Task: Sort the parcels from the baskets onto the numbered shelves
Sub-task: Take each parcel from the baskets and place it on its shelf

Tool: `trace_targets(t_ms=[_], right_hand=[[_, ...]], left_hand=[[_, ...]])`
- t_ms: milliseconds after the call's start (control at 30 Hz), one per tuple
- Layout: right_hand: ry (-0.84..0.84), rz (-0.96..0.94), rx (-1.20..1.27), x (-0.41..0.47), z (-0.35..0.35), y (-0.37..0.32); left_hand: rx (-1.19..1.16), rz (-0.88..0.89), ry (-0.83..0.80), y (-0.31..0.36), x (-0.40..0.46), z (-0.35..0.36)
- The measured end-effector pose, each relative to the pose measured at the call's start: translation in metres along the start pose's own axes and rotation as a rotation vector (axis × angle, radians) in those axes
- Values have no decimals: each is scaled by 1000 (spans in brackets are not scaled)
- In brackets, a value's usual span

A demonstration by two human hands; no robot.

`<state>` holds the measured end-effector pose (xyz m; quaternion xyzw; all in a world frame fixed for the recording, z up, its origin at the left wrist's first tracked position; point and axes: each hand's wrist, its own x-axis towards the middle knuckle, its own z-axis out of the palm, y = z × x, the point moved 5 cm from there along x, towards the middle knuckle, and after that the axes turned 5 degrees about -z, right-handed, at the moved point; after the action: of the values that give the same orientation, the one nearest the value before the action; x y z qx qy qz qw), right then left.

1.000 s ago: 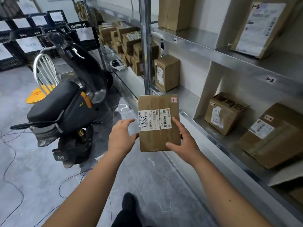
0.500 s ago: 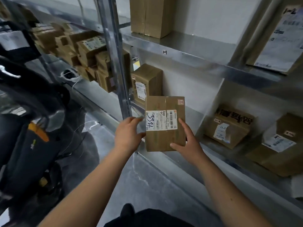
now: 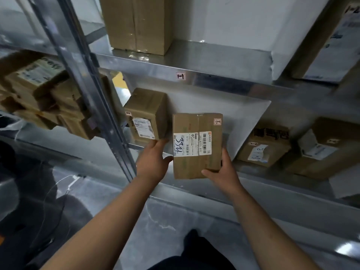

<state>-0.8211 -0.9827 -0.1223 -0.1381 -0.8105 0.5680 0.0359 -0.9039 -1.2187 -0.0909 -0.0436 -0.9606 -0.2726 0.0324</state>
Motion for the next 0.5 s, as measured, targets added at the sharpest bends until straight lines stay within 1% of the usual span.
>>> trace_targets(t_ms=[100,200,367,500], right_hand=[[58,29,10,11,-2,3],[94,22,-3,28,-5,8],[140,13,-22,55,-2,14],[215,31,-54,71,4,20]], left_hand=[[-21,9,-55,6,16,11],[14,44,-97,11,34,18],[94,103,-102,22,56,28],[27,82,-116,24,71,42]])
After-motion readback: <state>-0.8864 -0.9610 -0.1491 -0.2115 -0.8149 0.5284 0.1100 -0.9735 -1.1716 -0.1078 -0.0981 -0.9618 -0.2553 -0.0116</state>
